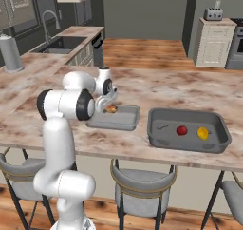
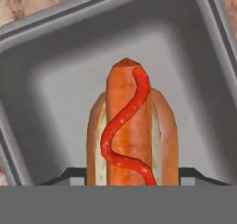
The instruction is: Place the cold items (mango and tomato) from the fridge in one tupperware on the dining counter. Place the warm items (kebab skewer and hot dog) in the stove area in another tupperware.
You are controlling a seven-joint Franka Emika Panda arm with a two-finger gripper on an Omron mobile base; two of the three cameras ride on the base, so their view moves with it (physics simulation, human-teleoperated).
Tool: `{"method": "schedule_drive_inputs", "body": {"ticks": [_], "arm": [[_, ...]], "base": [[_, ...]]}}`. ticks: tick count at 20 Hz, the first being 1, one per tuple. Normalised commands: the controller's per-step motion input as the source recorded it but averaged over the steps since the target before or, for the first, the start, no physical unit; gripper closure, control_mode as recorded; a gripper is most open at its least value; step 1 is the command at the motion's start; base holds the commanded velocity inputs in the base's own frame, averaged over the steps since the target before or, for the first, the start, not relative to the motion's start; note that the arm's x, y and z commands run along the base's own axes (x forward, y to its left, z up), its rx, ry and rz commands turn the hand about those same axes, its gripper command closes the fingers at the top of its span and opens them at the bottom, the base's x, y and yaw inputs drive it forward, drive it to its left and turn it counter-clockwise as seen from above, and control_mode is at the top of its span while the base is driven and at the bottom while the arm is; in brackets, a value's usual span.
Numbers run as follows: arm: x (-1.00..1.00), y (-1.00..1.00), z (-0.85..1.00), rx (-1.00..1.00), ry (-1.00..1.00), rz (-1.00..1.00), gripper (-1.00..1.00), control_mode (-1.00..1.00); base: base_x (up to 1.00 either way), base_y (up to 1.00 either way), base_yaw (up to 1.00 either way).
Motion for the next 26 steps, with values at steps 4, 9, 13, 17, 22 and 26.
{"method": "schedule_drive_inputs", "body": {"ticks": [4, 9, 13, 17, 22, 26], "arm": [[0.85, 0.0, -0.61, 0.0, 0.06, 0.16, 1.0, -1.0], [0.66, 0.0, -0.62, 0.0, 0.01, 0.2, 1.0, -1.0], [0.07, 0.0, -0.25, 0.04, 0.0, 0.09, 1.0, -1.0], [-0.12, 0.1, -0.02, 0.0, 0.0, 0.0, -1.0, -1.0], [-0.43, 0.23, 0.02, -0.01, 0.01, -0.09, -1.0, -1.0], [-0.7, 0.22, 0.14, -0.06, 0.01, -0.19, -1.0, -1.0]], "base": [[0.0, 0.0, 0.0], [0.0, 0.0, 0.0], [0.0, 0.0, 0.0], [0.0, 0.0, 0.0], [0.0, 0.0, 0.0], [0.0, 0.0, 0.0]]}}
